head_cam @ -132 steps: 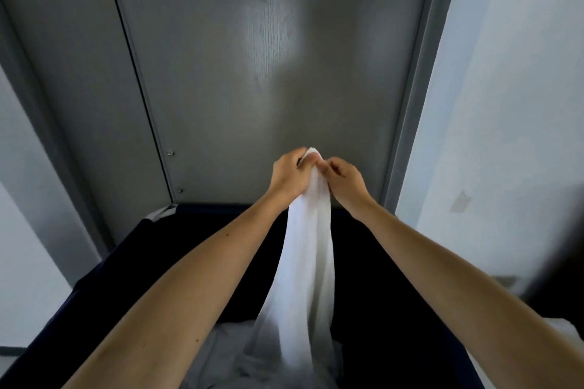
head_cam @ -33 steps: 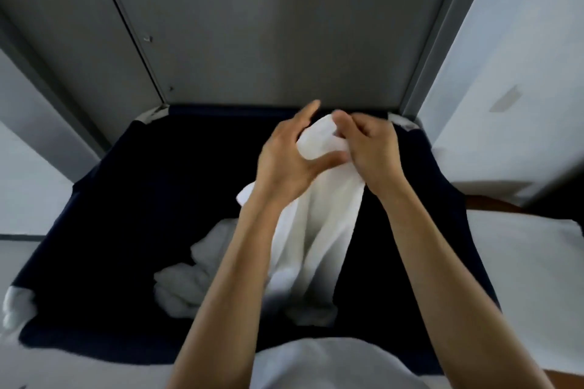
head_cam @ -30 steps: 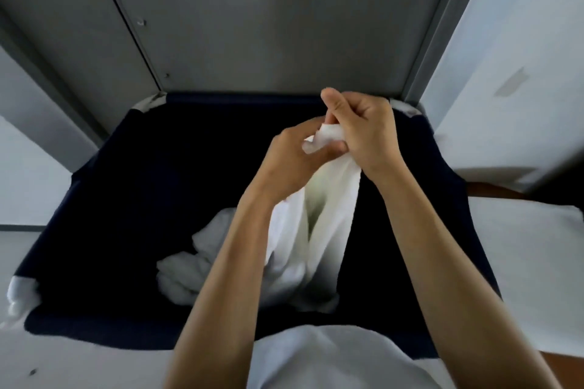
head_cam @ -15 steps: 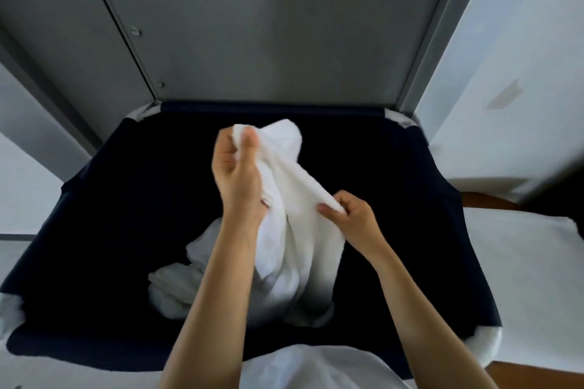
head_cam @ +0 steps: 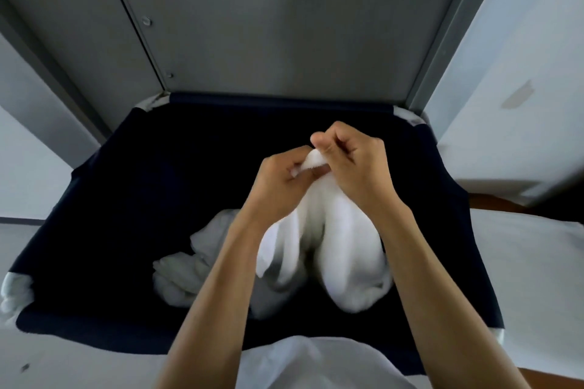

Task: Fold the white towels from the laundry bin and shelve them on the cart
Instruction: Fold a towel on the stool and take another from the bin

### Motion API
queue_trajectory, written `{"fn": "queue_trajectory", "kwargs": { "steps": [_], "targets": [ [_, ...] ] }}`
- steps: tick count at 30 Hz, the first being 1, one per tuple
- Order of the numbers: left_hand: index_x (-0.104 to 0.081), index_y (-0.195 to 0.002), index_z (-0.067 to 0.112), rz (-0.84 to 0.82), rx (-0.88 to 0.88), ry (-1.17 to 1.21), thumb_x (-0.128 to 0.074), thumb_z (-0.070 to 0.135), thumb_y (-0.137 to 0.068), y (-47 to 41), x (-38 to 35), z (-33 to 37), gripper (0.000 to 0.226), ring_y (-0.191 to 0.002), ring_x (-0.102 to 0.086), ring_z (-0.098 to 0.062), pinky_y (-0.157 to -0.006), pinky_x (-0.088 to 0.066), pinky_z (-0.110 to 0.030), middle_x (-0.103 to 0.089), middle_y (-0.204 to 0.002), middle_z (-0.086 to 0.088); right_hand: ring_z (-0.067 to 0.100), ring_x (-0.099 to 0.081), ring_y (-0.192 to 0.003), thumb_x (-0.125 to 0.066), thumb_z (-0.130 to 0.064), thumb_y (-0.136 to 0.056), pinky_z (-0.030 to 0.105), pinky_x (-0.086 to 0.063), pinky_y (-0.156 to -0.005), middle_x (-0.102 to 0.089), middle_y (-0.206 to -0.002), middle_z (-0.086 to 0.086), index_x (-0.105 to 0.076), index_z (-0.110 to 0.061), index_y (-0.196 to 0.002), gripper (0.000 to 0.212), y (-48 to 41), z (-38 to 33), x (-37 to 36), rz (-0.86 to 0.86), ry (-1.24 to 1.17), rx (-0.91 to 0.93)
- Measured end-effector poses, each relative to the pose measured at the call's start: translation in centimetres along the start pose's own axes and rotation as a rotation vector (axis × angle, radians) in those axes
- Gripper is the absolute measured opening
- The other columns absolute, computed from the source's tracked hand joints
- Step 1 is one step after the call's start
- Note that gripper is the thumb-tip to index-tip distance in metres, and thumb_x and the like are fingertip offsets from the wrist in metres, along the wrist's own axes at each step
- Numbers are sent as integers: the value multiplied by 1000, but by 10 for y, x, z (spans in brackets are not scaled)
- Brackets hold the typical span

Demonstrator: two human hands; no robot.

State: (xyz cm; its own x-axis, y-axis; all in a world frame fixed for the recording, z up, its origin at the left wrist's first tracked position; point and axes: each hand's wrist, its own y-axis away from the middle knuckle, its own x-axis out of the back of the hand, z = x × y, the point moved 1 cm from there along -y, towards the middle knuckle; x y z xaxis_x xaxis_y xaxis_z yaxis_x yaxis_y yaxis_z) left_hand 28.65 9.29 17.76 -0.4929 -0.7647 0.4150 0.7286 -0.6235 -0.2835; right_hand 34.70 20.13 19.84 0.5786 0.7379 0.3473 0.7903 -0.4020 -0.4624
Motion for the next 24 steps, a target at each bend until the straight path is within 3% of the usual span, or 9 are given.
{"fn": "queue_trajectory", "kwargs": {
  "steps": [5, 8, 11, 14, 16, 18, 20, 22, 24],
  "targets": [
    [-60, -66, 25, 271, 36, 353, -63, 15, -84, 6, 8, 7, 21, -56, -44, 1, -53, -36, -15, -54, -55, 12, -1, -35, -46, -52, -78, -68, 12, -25, -45, -42, -50, -14, -40, -28, -58, 53, 25, 32, -8, -83, -143, -166],
    [-58, -59, 25, 522, 152, 514, -59, 20, -88, 2, 24, -9, 29, -54, -39, -3, -50, -34, -21, -46, -52, 15, 1, -35, -41, -70, -59, -65, 20, -27, -44, -38, -44, -12, -40, -22, -52, 49, 50, 69, 0, -122, 8, -393],
    [-50, -64, 19, 641, 269, 497, -58, 17, -93, 5, 35, -24, 30, -53, -38, -1, -50, -35, -18, -42, -56, 13, 3, -38, -41, -77, -30, -74, 15, -28, -42, -40, -50, -8, -43, -18, -55, 41, 58, 82, 21, -73, 141, -518],
    [-57, -79, 20, 530, 288, 227, -68, 17, -84, 4, 34, -26, 12, -62, -50, 10, -61, -39, -5, -53, -73, 13, 4, -39, -43, -74, -32, -77, 14, -28, -42, -41, -48, -9, -44, -19, -56, 39, 41, 64, 33, 79, 145, -451],
    [-59, -94, 22, 318, 213, 130, -76, 15, -75, 3, 22, -18, 26, -77, -54, 15, -74, -40, -4, -59, -87, 16, 1, -43, -46, -72, -29, -79, 12, -31, -46, -47, -47, -11, -49, -24, -55, 34, 27, 43, 29, 94, 92, -335],
    [-58, -105, 28, 18, 172, 129, -81, 16, -69, 5, 2, -6, 45, -91, -56, 11, -84, -42, -8, -61, -97, 18, 0, -44, -47, -69, -27, -82, 10, -31, -49, -49, -46, -13, -54, -26, -55, 31, 19, 22, 18, 28, 71, -225],
    [-61, -100, 31, -170, 186, 89, -78, 19, -74, 9, -15, 3, 34, -84, -58, -1, -79, -45, -16, -64, -89, 13, 2, -44, -49, -66, -27, -85, 12, -34, -50, -49, -48, -9, -57, -22, -58, 28, 15, 9, 9, -8, 35, -150],
    [-66, -84, 24, -95, 183, 62, -70, 21, -82, 9, -15, 5, 6, -65, -51, -10, -67, -43, -28, -61, -71, -5, 3, -42, -50, -65, -28, -85, 13, -33, -49, -46, -52, -9, -53, -21, -62, 27, 14, 6, 7, 17, -21, -131],
    [-69, -78, 20, 37, 162, 117, -67, 17, -85, 8, -9, 2, 8, -64, -53, -11, -65, -45, -31, -63, -69, -6, 3, -38, -51, -68, -28, -83, 15, -32, -49, -45, -56, -7, -50, -23, -67, 25, 16, 11, 7, 10, -59, -175]
  ]
}}
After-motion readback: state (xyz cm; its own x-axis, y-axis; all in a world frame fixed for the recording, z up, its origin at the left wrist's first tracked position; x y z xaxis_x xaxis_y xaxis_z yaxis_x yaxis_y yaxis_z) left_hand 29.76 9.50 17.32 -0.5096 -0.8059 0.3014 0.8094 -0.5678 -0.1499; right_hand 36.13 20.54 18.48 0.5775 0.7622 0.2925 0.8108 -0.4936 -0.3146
